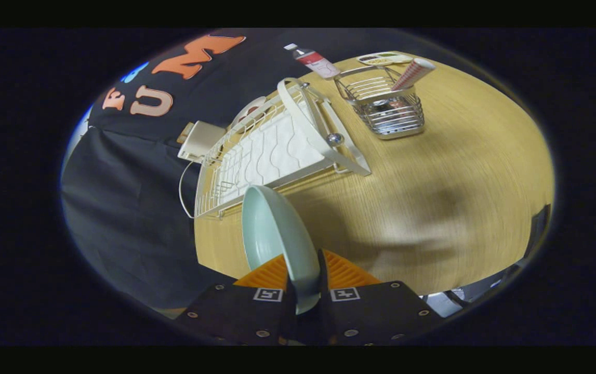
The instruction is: Take the plate from the dish rack, then take the spoon from the basket and place it into the plate.
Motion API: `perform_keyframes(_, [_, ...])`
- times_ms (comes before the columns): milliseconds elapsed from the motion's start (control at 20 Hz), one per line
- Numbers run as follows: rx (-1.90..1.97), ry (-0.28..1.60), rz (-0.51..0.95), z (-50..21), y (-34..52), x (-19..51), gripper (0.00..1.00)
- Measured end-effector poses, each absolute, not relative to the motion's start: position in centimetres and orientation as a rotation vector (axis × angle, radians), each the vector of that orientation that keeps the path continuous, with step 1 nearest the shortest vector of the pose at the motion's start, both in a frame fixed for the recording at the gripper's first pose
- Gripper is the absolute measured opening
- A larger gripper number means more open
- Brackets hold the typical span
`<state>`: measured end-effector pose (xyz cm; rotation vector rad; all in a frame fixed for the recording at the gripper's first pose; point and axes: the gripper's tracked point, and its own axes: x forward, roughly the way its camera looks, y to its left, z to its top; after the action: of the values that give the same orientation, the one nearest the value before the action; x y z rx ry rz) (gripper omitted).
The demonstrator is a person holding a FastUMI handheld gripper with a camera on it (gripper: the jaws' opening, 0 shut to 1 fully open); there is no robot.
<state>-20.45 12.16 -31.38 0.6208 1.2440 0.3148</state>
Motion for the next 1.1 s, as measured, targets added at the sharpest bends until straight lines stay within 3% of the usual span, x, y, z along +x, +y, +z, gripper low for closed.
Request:
perform_keyframes(400, [0.710,1.249,0.259,-34.0,12.2,-20.3,0.19])
perform_keyframes(650, [0.561,1.223,0.222,-34.9,11.1,-20.0,0.32])
perform_keyframes(800, [0.480,1.194,0.171,-35.3,9.3,-19.2,0.34])
perform_keyframes(1100, [0.468,1.008,0.066,-32.0,4.6,-15.4,0.62])
